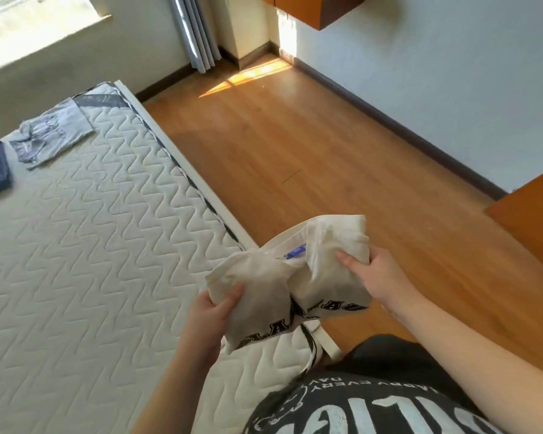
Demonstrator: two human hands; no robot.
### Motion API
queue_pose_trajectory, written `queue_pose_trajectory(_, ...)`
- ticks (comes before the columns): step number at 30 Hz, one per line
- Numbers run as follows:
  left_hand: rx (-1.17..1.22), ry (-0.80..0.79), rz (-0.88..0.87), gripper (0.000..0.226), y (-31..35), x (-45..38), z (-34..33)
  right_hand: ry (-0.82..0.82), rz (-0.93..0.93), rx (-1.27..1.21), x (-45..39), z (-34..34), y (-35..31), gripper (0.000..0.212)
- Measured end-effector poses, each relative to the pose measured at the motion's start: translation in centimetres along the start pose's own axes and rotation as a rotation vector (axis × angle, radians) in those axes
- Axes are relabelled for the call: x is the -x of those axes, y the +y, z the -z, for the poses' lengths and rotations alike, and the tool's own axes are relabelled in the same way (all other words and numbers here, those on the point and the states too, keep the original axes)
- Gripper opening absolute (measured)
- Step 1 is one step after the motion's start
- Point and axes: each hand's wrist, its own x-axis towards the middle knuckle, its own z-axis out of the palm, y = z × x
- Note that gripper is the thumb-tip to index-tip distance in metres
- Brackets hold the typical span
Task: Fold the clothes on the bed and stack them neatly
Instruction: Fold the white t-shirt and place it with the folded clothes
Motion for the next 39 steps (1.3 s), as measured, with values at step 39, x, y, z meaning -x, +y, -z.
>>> queue_pose_trajectory(39, 0.098, 0.233, -0.013, 0.042, 12.7, -19.8, -33.9, -0.178, 0.034, 0.012, -28.8, 31.1, -10.2, 0.007)
